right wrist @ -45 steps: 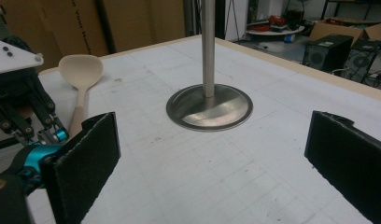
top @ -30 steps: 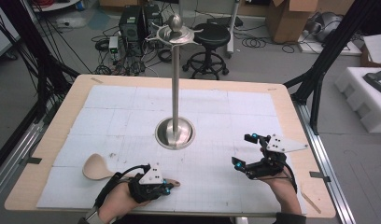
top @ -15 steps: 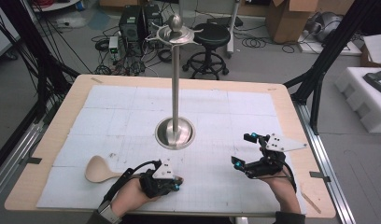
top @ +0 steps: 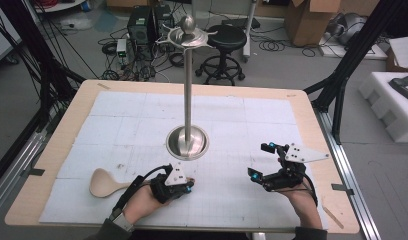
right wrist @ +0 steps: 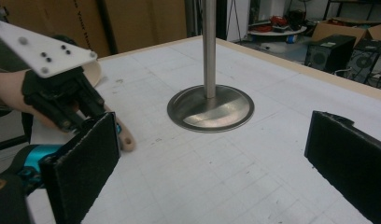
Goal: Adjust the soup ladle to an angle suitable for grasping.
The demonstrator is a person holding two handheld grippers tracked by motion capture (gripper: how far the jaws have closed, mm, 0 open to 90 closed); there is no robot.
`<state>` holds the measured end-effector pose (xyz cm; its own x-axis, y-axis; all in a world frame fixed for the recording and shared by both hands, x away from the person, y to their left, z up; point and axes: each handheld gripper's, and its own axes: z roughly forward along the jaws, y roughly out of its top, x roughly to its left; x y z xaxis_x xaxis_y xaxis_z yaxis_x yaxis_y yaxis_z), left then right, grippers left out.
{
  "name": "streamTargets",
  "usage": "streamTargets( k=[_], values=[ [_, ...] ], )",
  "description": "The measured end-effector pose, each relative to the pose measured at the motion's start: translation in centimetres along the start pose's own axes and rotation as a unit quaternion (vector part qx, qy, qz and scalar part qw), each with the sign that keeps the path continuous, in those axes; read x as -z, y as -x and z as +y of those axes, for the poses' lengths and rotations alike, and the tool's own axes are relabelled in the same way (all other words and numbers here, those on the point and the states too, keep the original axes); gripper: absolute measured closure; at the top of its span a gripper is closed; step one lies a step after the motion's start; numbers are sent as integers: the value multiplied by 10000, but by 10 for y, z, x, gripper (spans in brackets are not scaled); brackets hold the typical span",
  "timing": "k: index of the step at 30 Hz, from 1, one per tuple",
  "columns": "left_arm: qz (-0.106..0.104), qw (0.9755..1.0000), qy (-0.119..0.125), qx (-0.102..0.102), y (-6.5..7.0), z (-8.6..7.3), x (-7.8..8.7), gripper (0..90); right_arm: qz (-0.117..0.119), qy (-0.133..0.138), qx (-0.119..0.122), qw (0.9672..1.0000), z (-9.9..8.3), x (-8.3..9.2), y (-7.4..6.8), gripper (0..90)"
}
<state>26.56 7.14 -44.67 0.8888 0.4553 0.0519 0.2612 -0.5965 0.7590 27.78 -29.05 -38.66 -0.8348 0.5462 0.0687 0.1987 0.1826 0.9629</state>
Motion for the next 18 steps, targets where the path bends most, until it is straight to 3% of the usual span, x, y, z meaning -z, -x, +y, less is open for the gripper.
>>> streamTargets(
  k=[1,7,11,18],
  values=[
    [80,9999,22,104,-8,-1,0,899,-1,2,1,10000,0,0,0,23],
    [88,9996,98,235,-19,-2,0,899,-5,25,-5,10000,0,1,0,23],
    [234,9989,83,389,-29,-3,0,899,-1,18,-21,10000,0,0,0,23],
    [286,9984,160,460,-39,-4,-2,899,-5,-2,-10,10000,-1,0,1,23]
  ],
)
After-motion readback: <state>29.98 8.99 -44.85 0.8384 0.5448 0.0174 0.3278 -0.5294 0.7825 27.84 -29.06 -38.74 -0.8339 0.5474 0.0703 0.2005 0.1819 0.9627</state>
